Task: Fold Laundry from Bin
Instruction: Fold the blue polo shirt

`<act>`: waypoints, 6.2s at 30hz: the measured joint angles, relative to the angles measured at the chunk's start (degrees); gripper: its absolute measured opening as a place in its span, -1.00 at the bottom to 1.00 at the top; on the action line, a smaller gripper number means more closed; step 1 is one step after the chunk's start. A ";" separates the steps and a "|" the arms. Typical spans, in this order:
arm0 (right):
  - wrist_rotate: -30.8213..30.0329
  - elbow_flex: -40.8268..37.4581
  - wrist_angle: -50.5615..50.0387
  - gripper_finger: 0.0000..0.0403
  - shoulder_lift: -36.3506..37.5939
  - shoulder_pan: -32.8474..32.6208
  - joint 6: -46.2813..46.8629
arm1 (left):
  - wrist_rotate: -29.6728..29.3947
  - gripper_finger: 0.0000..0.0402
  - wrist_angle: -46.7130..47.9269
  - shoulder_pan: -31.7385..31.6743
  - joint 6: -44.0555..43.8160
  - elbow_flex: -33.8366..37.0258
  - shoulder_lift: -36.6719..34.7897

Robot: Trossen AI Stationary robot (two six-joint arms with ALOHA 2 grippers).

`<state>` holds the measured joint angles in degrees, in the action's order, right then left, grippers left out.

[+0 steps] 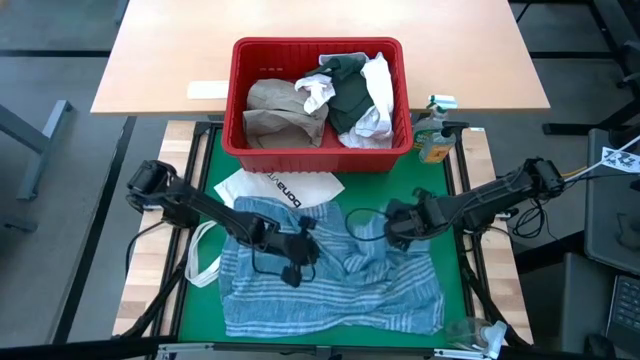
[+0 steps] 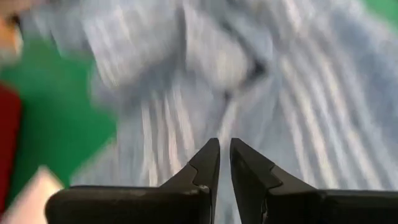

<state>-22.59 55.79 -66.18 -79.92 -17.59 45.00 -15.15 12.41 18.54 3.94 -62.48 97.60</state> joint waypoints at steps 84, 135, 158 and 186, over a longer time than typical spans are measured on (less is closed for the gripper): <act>3.73 -7.63 23.58 -0.59 -1.69 0.01 -7.83 | 1.37 -1.00 -6.35 -3.31 -18.80 8.87 -1.62; -6.76 -6.88 19.96 -0.59 -2.80 16.01 -12.06 | 18.71 -1.00 15.96 14.82 -46.04 10.39 -10.59; 15.00 -5.90 22.77 -0.59 -2.75 -10.40 -10.74 | 18.94 -1.00 24.08 21.99 -65.05 18.05 -10.76; 37.26 -5.90 35.88 -0.28 -2.75 -20.28 7.58 | 10.11 -0.67 -1.70 20.83 -66.56 13.22 -10.56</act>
<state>14.68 49.89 -30.29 -82.67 -37.87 52.59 -5.04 10.71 39.38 -62.62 -49.25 87.05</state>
